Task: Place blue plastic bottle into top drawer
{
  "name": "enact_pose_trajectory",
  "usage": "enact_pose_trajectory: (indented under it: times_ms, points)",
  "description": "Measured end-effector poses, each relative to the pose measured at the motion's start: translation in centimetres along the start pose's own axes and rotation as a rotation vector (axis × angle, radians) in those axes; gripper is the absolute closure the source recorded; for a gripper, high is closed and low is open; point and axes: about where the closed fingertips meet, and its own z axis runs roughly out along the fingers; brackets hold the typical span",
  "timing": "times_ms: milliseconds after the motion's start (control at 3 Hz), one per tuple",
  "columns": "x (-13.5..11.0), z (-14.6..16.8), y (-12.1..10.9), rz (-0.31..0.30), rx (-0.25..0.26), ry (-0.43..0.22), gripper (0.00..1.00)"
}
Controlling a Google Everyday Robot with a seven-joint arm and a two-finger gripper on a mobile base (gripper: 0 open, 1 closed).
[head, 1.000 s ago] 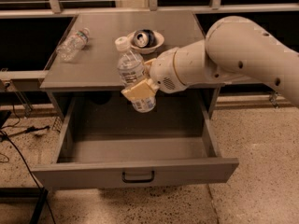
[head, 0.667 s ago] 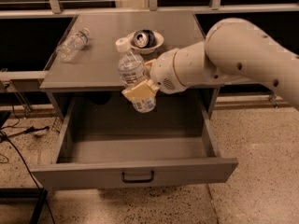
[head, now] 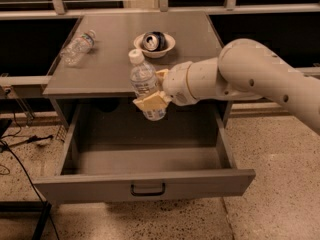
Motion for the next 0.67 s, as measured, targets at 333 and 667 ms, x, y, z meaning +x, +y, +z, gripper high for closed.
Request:
enact_pose_trajectory:
  times_ms: [333, 667]
  points:
    - [1.6, 0.9, -0.5, 0.01, 0.005, -0.038, 1.0]
    - [4.2, 2.0, -0.7, 0.038, 0.001, -0.064, 1.0]
